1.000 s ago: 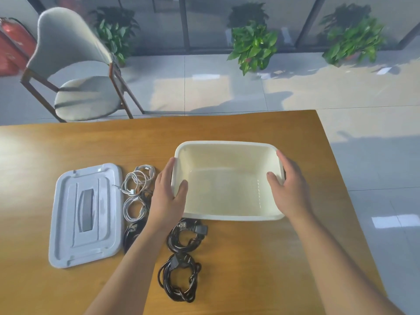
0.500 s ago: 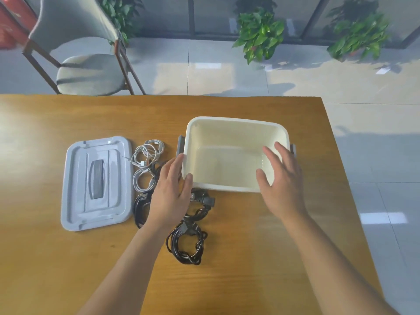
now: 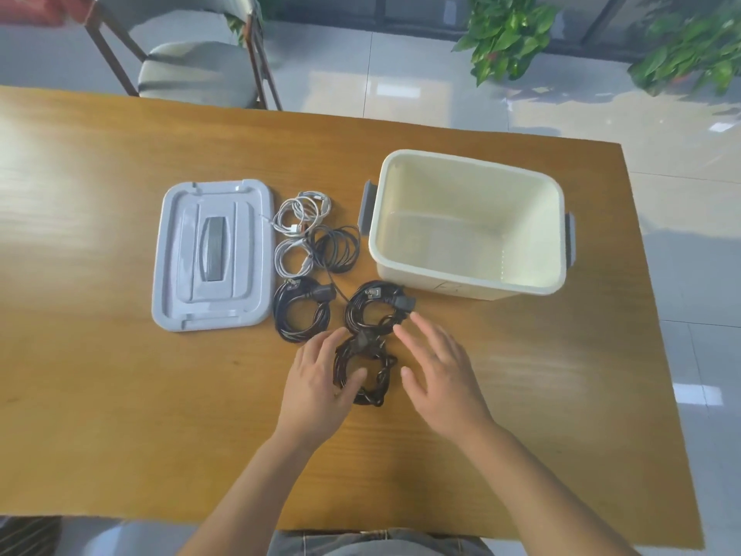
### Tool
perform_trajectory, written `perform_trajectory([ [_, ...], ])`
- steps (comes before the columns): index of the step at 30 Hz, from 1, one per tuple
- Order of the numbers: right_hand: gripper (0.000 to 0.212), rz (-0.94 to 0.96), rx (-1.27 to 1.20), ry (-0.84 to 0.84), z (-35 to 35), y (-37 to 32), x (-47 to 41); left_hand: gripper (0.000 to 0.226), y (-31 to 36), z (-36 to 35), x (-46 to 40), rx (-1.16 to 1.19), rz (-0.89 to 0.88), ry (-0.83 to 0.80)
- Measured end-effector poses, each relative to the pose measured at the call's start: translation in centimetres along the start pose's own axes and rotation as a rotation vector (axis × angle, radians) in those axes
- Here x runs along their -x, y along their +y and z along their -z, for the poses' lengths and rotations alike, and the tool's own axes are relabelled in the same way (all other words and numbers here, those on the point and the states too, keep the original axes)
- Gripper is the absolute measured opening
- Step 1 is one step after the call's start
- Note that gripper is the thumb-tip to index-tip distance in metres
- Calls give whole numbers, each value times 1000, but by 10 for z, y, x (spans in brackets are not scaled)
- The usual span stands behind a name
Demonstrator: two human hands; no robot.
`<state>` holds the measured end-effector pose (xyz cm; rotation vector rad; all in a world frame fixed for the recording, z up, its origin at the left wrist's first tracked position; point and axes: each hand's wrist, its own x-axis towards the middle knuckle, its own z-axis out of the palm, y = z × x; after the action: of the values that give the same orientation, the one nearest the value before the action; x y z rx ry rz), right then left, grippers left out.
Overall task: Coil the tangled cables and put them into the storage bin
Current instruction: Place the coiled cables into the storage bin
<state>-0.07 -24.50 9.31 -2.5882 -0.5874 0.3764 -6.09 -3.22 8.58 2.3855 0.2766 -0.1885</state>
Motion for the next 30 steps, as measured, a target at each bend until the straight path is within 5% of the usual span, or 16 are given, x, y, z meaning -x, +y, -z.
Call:
perform_trajectory([
  [6,62,-56,-10,-42,-20,2,-18,110,-2,-20,6,-17,22,-60],
  [19,61,46,187,-54,-36,-7,-34,94,-19,-15,10,-49,52,47],
  [25,29,-12,101,70,-36,-3,-31,95,-23,-11,14,-47,85,62],
  [30,23,-42,152,74,-34,15,-12,95,-25,-11,14,-45,70,33],
])
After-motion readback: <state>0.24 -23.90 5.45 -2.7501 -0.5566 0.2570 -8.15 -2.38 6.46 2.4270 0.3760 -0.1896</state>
